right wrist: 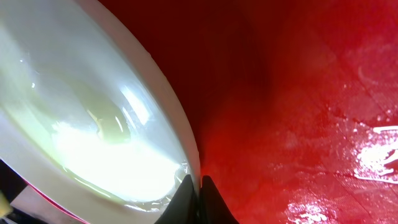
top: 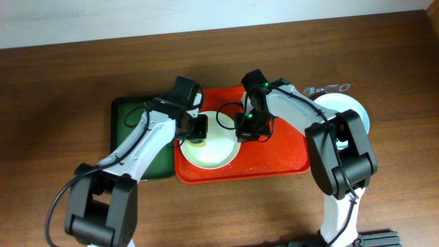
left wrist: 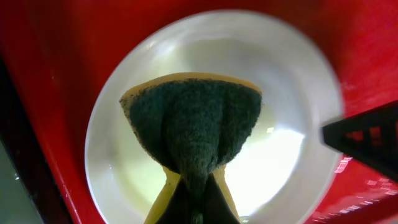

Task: Clean dirty plates on tray and stack at the side
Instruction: 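Scrub the white plate with the sponge in the left gripper, then return the sponge to the green tray and release it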

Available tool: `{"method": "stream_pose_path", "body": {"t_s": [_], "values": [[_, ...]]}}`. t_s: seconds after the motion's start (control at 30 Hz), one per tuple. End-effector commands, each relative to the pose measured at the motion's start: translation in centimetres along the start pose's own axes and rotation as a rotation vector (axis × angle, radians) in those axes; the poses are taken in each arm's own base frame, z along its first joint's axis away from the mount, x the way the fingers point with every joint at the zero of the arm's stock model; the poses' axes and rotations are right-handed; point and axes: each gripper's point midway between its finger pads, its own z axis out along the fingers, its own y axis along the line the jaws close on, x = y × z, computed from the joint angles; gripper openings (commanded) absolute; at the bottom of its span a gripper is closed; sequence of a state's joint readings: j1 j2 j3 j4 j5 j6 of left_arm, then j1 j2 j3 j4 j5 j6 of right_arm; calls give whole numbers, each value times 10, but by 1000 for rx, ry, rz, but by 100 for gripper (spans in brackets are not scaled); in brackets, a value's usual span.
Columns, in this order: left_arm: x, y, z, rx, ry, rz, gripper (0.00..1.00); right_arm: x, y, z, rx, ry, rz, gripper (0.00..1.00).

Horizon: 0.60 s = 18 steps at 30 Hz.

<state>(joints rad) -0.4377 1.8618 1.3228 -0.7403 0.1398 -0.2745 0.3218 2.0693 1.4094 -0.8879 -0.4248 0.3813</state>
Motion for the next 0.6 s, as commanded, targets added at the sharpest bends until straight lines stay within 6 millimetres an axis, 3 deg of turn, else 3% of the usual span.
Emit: {"method": "stream_pose_path", "body": {"t_s": [0.0, 0.1, 0.17, 0.27, 0.33, 0.43, 0.57], "values": [[21, 11, 37, -101, 79, 16, 0, 2, 8, -3, -15, -11, -26, 4], [39, 9, 66, -102, 161, 18, 0, 2, 8, -3, -14, -10, -26, 4], [58, -6, 77, -25, 244, 16, 0, 2, 8, -3, -14, -8, -25, 4], [61, -50, 64, 205, 280, 35, 0, 2, 8, -3, -13, -7, -24, 4], [47, -66, 43, 296, 256, 44, 0, 2, 7, -3, -13, -7, -24, 4], [15, -52, 11, 244, 153, 31, 0, 3, 8, -3, -13, -7, -24, 4], [-20, -6, -33, 88, 12, -20, 0, 2, 7, -3, -13, -7, -24, 5]]}}
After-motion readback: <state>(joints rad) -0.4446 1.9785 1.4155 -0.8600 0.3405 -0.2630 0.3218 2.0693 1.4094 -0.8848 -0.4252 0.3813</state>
